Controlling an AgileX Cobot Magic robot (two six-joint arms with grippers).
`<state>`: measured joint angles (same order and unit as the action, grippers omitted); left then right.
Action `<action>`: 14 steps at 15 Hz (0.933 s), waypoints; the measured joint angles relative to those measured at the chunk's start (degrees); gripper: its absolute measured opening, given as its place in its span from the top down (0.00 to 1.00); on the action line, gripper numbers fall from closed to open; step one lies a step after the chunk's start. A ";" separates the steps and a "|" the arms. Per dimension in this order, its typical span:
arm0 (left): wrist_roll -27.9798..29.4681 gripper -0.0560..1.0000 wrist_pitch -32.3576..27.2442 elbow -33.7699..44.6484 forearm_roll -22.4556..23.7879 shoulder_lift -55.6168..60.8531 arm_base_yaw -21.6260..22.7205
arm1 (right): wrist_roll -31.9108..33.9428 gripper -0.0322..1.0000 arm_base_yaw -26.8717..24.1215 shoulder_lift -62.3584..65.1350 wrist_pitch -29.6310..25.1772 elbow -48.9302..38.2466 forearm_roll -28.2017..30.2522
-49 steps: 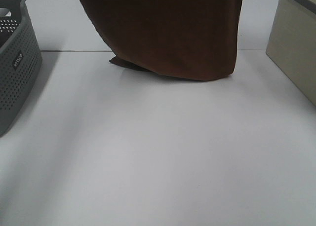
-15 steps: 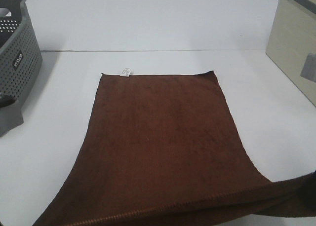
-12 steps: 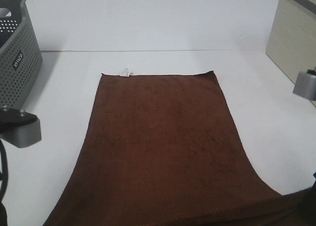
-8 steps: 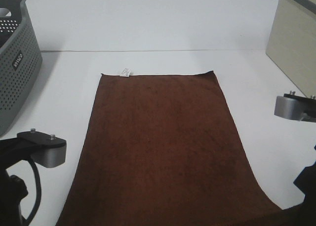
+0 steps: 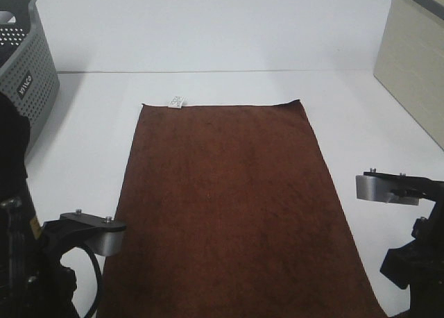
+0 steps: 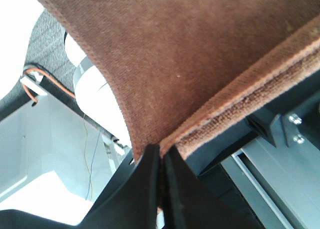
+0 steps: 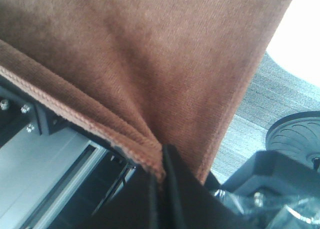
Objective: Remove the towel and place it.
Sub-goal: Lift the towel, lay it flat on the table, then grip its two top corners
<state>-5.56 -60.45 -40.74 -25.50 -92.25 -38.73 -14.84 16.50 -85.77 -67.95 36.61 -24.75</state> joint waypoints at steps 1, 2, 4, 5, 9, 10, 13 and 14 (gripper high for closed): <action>0.00 0.95 0.57 -0.06 -0.29 -1.66 0.00 | 0.00 0.96 0.00 -0.97 0.63 0.00 -0.06; 0.00 0.95 0.86 -0.06 -0.52 -3.21 0.00 | 0.00 0.96 0.00 -1.83 1.38 0.00 -0.40; 0.00 0.95 0.92 -0.06 -0.86 -6.53 0.00 | -0.52 0.96 0.00 -3.04 2.23 -0.69 -2.23; 0.00 0.95 0.92 -0.06 -1.15 -7.56 0.00 | -1.26 0.96 0.00 -3.50 2.58 -1.43 -2.69; -1.55 0.95 0.29 -0.06 -3.50 -8.08 0.00 | -2.52 0.96 -0.06 -4.01 3.72 -3.09 -2.41; -2.06 0.95 0.17 -0.06 -4.01 -8.08 0.00 | -2.52 0.96 -0.06 -4.01 3.84 -3.09 -2.12; -2.12 0.95 1.09 0.00 -5.50 -8.08 0.00 | -2.52 0.90 -0.17 -4.01 4.01 -3.09 -1.43; -2.12 0.93 1.26 0.00 -6.65 -8.08 0.00 | -2.52 0.85 -0.17 -4.01 4.01 -3.09 -1.43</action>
<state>-7.68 -59.19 -40.74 -32.14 -100.32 -38.73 -17.36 16.33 -89.78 -63.94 33.52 -26.18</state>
